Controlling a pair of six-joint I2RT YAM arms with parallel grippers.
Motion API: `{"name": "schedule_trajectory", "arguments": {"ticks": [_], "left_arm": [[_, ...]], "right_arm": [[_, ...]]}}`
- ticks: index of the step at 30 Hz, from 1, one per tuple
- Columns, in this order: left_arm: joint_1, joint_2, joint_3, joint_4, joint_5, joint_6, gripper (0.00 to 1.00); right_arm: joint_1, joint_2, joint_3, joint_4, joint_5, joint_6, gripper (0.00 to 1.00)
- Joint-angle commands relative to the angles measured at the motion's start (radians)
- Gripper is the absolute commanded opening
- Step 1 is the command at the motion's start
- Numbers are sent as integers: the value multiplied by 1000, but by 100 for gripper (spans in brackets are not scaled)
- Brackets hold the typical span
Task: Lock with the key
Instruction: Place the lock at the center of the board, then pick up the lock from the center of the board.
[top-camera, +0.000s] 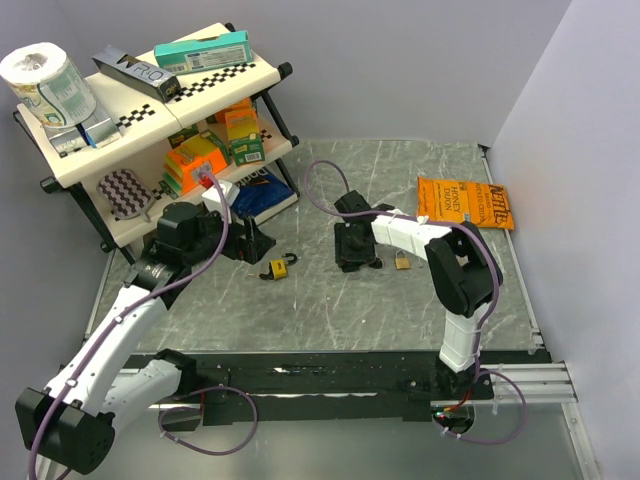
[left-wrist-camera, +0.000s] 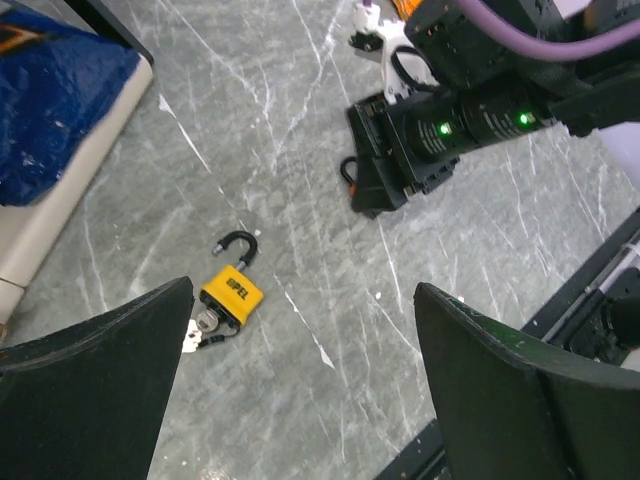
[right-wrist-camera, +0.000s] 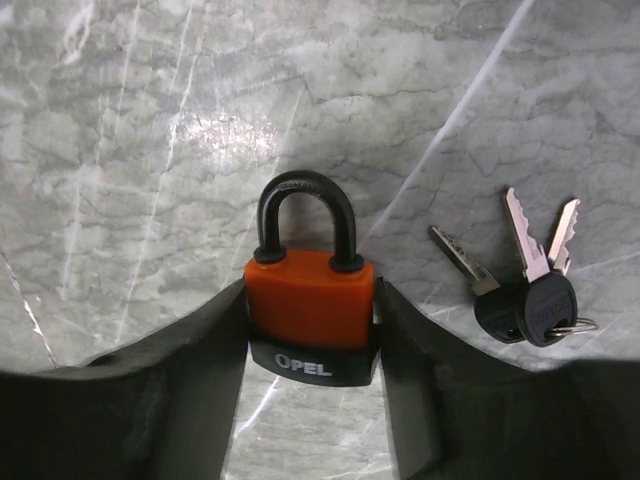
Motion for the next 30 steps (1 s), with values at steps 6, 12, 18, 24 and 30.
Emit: {"name": "schedule_trajectory", "arguments": {"ticks": [6,12,18,24,30], "left_arm": [[7,65,40,-137,149,73,96],[8,109,75,-220,197,173,96],[16,236,150,-344,242,364,96],[13,387,279,-495,165,733,97],[-47,535,376,-535,69,852,99]], "right_arm": [[2,-26,91,-33,9,15,80],[2,-133,106,11,-28,-53,95],[-12,-275,108,43,-127,-234,100],[-90,-469,0,144,-353,-405,100],[-239,-552,-80,180,-612,-364,100]]}}
